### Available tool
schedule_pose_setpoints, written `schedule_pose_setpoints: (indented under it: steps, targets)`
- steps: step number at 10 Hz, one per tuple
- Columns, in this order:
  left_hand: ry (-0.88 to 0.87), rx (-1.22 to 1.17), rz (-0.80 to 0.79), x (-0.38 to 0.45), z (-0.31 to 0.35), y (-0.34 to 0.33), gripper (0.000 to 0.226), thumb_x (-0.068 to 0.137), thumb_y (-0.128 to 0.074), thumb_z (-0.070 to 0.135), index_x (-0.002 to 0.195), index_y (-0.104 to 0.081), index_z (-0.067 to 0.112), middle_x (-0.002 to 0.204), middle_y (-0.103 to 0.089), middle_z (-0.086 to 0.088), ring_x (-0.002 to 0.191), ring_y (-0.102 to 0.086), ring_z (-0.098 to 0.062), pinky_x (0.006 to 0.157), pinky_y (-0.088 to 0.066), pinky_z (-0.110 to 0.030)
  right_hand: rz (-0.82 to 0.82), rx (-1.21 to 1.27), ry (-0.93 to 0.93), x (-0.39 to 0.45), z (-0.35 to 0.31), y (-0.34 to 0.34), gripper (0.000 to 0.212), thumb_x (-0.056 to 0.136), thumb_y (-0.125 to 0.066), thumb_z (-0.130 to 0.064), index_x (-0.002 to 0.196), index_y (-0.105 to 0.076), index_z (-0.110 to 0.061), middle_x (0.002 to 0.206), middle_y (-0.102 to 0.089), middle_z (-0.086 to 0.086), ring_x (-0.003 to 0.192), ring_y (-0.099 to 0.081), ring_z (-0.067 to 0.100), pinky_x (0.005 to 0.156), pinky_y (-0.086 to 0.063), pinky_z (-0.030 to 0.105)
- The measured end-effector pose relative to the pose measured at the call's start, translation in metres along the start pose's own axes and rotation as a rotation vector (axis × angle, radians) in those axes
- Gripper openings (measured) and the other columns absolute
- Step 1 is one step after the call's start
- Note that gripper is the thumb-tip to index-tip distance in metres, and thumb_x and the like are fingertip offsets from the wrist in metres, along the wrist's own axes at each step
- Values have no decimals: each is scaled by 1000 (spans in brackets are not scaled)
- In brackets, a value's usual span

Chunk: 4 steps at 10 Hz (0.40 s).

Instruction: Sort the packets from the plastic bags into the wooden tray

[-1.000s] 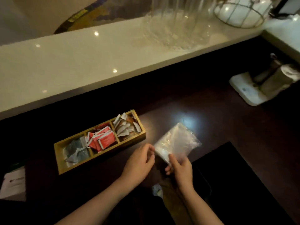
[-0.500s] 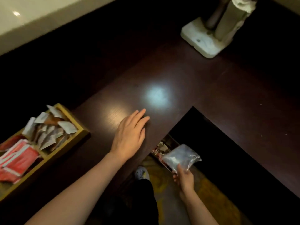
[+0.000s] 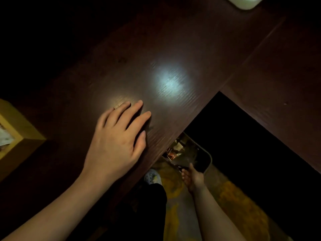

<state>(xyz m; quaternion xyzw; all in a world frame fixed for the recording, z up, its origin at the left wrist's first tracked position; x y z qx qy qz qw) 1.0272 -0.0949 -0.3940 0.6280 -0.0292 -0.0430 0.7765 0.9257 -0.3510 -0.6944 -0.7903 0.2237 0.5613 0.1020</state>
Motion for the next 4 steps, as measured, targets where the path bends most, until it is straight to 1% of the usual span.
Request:
schedule_pose_setpoints:
  steps: [1, 2, 3, 4]
  targets:
    - [-3, -2, -1, 0, 0, -1, 43, 91, -40, 34, 133, -49, 25, 146, -43, 1, 137, -35, -22, 112, -26, -43, 5, -19, -28, -1, 3, 3, 23, 97, -52, -26, 84, -56, -8, 72, -63, 10, 35, -58, 8, 35, -46, 17]
    - [0, -9, -6, 0, 1, 0, 44, 91, -41, 33, 133, -48, 25, 146, -43, 0, 137, -35, -22, 112, -26, -43, 11, -53, 39, -20, -17, 4, 17, 96, -54, -20, 88, -59, -5, 65, -64, 7, 34, -56, 5, 34, -45, 16]
    - [-17, 4, 13, -2, 1, 0, 44, 91, -40, 33, 133, -48, 25, 146, -43, 0, 137, -35, -22, 112, -26, -44, -15, -61, 375, -71, -84, -6, 9, 95, -53, -13, 92, -61, -13, 73, -60, 3, 48, -57, 4, 44, -46, 13]
    - [4, 0, -7, 0, 1, 4, 44, 91, -40, 33, 133, -48, 25, 146, -43, 0, 137, -35, -23, 112, -26, -43, -82, 23, 768, -179, -171, -10, 16, 93, -53, -8, 84, -62, -19, 66, -60, -6, 56, -52, 5, 52, -44, 14]
Point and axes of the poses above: each hand's wrist, its own x-axis towards the middle knuckle, its own y-axis out of the back of the hand, z = x × y, the point moved 7 cm from there along x, towards the middle knuckle
